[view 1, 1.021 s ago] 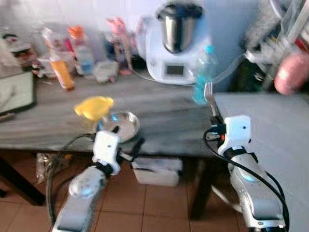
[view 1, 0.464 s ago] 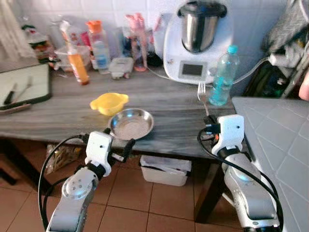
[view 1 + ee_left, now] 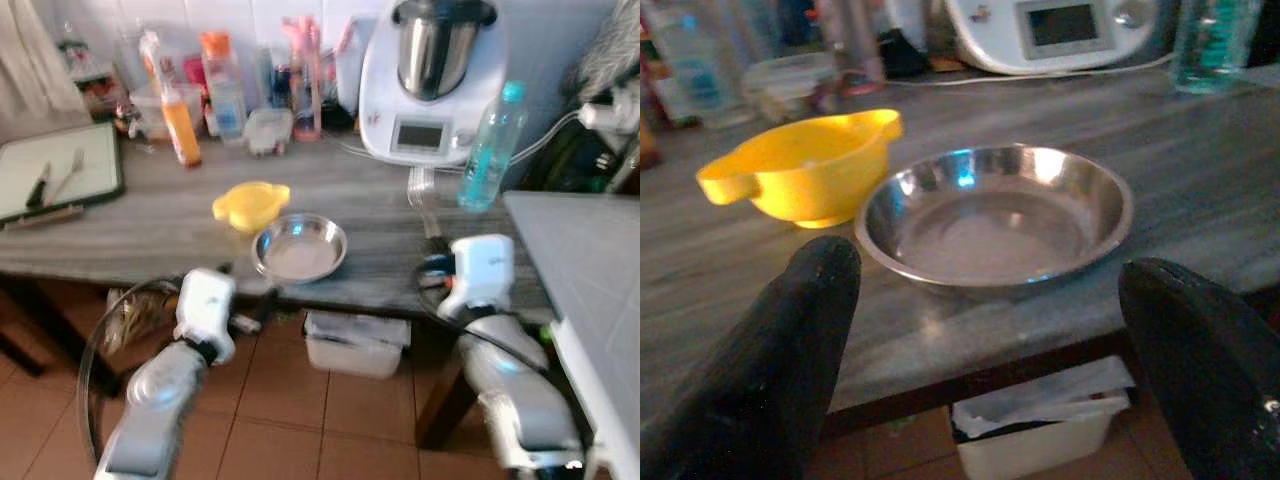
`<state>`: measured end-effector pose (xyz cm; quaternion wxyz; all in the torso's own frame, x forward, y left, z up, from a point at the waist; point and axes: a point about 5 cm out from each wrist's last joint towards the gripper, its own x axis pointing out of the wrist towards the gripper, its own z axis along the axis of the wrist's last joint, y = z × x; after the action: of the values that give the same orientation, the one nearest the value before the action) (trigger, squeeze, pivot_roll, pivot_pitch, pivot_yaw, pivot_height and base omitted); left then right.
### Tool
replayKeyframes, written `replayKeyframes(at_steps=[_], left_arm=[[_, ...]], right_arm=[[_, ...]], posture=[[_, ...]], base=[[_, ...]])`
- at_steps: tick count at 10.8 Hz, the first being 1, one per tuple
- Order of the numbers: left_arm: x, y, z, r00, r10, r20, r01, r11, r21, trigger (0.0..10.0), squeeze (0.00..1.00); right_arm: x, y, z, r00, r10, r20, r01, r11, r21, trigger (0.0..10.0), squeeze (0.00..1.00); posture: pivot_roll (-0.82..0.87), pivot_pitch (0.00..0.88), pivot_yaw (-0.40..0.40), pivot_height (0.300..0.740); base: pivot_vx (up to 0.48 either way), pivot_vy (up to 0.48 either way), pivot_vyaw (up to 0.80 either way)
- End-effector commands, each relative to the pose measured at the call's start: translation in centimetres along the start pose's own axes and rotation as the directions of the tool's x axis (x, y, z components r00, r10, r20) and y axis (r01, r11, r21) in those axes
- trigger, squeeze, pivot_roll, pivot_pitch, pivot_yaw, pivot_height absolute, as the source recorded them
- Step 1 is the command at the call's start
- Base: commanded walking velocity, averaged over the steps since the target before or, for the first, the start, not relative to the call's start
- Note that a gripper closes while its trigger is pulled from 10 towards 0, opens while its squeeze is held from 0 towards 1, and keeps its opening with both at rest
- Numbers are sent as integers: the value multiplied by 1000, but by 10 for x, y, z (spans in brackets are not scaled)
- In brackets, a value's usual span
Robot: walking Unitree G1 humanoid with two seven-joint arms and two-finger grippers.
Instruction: Setting the table
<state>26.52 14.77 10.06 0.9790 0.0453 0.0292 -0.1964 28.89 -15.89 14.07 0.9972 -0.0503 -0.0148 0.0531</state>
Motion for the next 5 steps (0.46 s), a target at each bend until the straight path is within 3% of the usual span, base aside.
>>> replayKeyframes(at_steps=[1,4,5], left_arm=[[-1,7,0,1000,17,-8,-17,1000,20,10000,0],[-2,6,-2,1000,17,-13,-17,1000,22,10000,0],[-2,5,-1,1000,14,-1,-14,1000,25,10000,0]], right_arm=[[2,6,4,1000,17,16,-17,1000,11,10000,0],[1,4,3,1000,6,14,-6,1000,7,10000,0],[0,4,2,1000,1,13,-1,1000,7,10000,0]], posture=[[25,0,44,740],[24,2,46,740],[22,3,46,740]], base=[[0,386,0],[0,437,0],[0,0,0]])
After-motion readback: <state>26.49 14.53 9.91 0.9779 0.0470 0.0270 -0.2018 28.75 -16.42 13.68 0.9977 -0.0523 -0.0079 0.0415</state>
